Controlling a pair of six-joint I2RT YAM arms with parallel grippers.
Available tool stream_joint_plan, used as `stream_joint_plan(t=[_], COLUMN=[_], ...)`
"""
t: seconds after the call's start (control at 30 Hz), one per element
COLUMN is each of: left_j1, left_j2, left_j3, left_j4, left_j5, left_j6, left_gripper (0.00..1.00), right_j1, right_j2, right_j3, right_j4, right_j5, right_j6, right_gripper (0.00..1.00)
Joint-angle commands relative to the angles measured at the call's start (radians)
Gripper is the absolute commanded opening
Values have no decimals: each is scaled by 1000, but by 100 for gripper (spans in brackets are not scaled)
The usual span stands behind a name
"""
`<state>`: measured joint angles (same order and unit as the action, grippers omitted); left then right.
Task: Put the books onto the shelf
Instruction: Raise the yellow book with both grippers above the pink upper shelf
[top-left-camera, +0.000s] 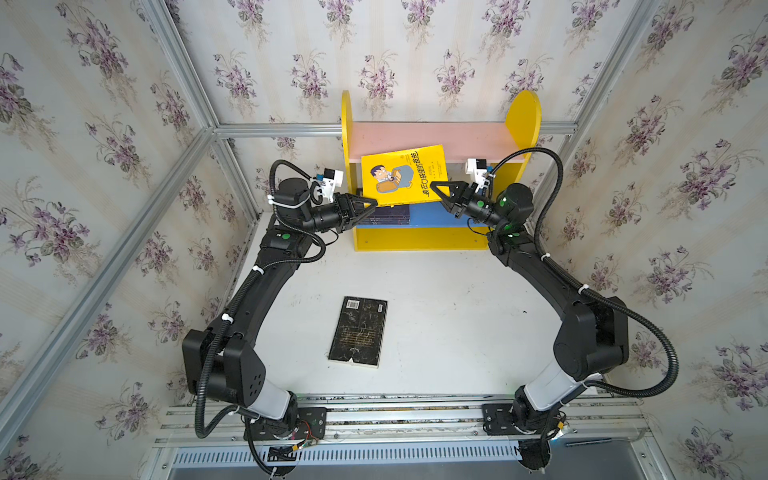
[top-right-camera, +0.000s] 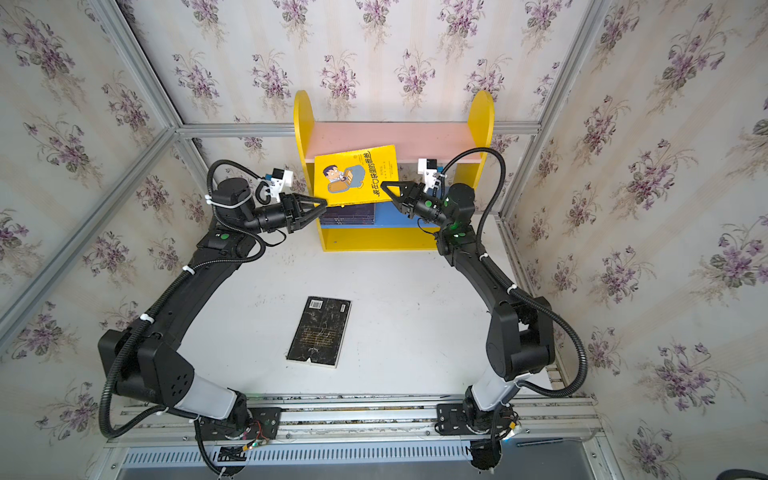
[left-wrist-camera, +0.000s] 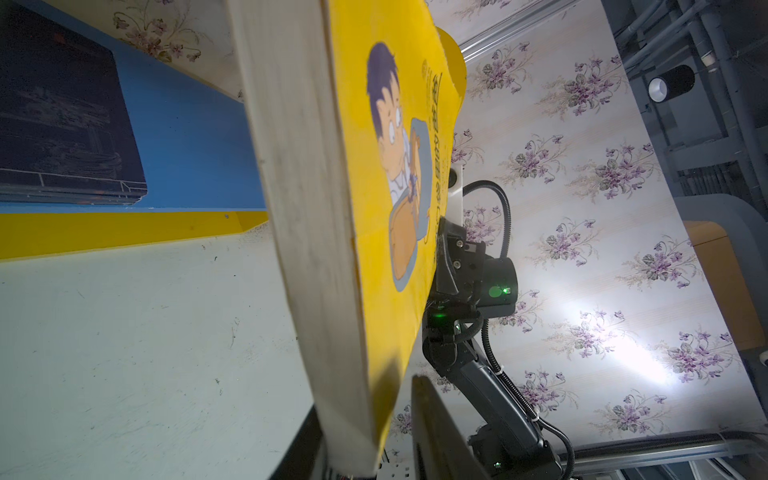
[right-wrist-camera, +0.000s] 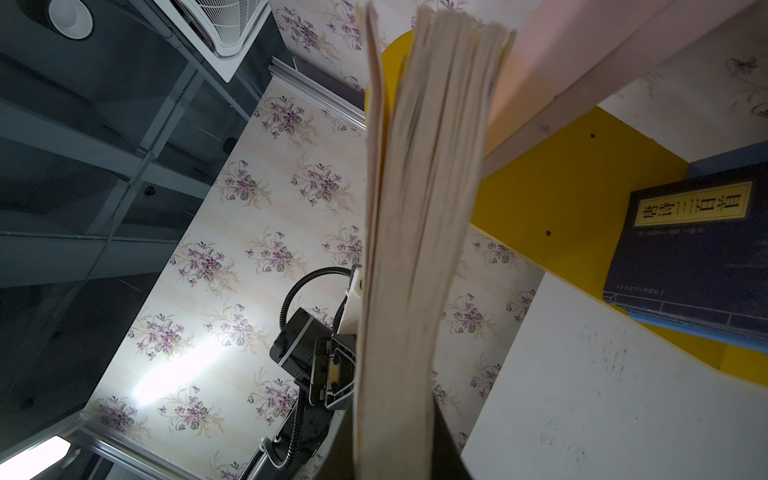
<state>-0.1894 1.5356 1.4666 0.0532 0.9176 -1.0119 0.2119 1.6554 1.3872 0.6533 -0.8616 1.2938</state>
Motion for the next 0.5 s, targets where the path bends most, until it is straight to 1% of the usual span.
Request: stream_joint_plan(t=[0.0, 0.07, 0.13, 0.27, 0.37, 0.47], left_j1=[1, 1, 1, 2, 2, 5], left_j2=[8, 22, 35, 40, 51, 57], left_j3=[28, 45, 59, 45, 50, 65], left_j4=[31, 30, 33, 46, 59, 59], left_j5=[19, 33, 45, 27, 45, 49], left_j6=[28, 32, 37, 36, 29, 29], left_gripper=[25, 21, 19, 16, 13, 10], right_j1=[0, 0, 0, 0, -2, -1], right_j2=[4, 6, 7, 16, 24, 33], right_j3=[22, 17, 14, 25, 27, 29], right_j4=[86, 90, 80, 58, 53, 54], right_j5=[-26, -31, -31, -43, -44, -42], right_j6=[9, 8, 6, 1, -1, 1], right_gripper=[5, 5, 5, 5, 5, 7])
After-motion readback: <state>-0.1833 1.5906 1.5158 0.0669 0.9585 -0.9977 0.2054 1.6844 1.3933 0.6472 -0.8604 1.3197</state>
